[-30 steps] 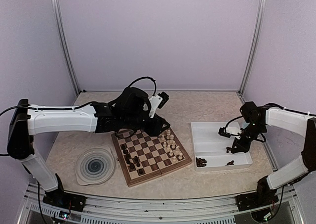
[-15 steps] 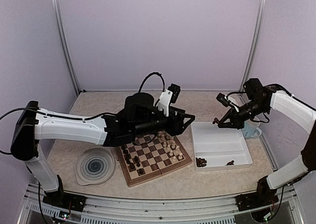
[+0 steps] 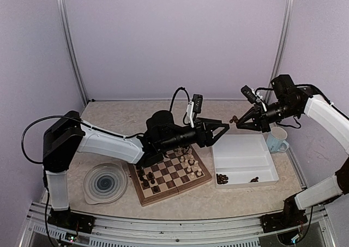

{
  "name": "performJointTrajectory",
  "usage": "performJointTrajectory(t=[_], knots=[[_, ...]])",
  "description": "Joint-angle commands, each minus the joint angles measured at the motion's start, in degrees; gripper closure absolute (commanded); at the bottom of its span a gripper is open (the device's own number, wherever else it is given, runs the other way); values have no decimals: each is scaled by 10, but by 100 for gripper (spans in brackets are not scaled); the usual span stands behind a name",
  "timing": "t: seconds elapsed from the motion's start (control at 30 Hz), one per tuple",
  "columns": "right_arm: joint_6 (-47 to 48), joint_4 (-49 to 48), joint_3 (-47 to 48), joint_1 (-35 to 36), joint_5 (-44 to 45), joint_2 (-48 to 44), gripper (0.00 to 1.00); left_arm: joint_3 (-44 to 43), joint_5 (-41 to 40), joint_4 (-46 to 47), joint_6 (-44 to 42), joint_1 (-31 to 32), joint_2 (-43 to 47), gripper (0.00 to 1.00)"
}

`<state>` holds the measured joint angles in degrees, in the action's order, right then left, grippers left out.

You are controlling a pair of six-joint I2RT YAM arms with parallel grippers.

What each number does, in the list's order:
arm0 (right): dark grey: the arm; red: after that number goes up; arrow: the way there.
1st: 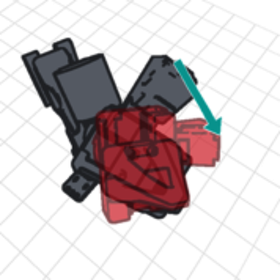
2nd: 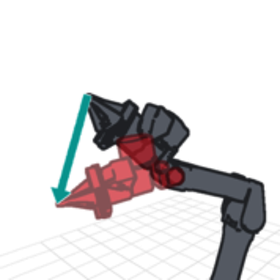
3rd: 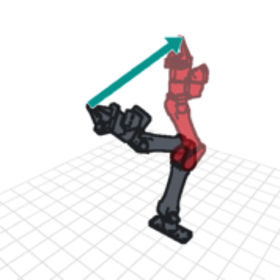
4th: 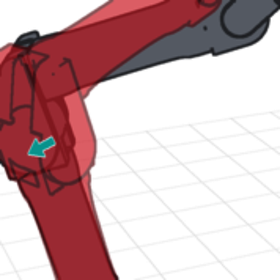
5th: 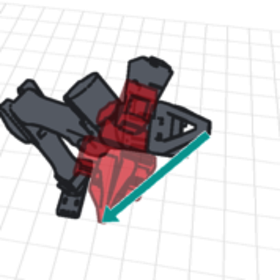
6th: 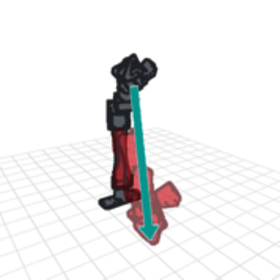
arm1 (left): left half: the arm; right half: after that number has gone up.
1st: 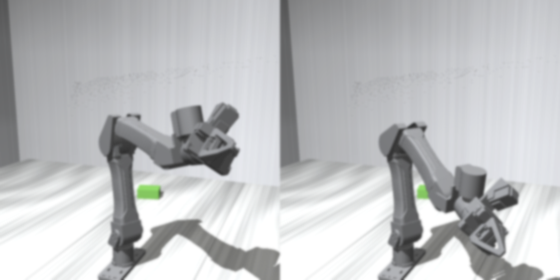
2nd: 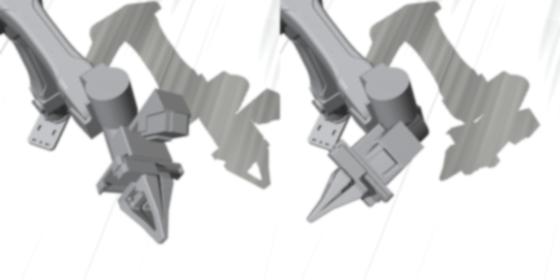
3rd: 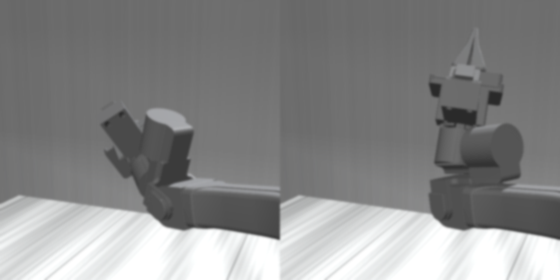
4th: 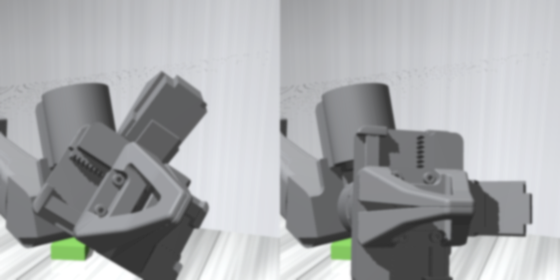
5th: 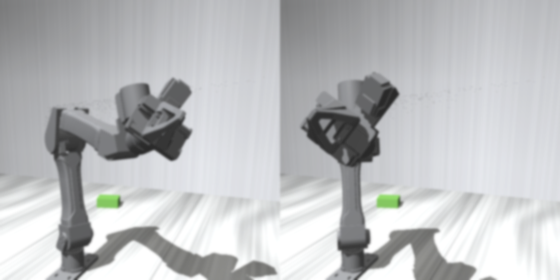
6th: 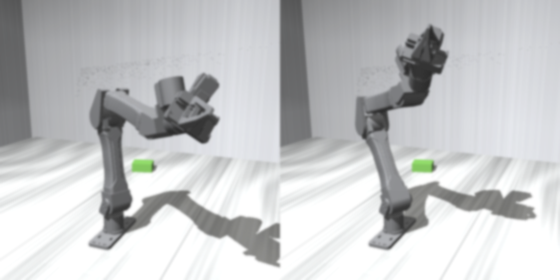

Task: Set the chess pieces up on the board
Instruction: Pick up the chess pile from the storage box, then pick up the pawn from the chess pile.

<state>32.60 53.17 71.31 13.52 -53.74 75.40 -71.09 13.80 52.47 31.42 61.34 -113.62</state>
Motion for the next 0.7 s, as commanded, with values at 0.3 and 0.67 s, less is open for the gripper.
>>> performJointTrajectory(t=[0.3,0.67], knots=[[22,29,22,8,-47,-11,96,-115,105,65,77,-14,-93,42],[19,23,15,7,-46,-6,95,-124,115,76,98,-20,-107,55]])
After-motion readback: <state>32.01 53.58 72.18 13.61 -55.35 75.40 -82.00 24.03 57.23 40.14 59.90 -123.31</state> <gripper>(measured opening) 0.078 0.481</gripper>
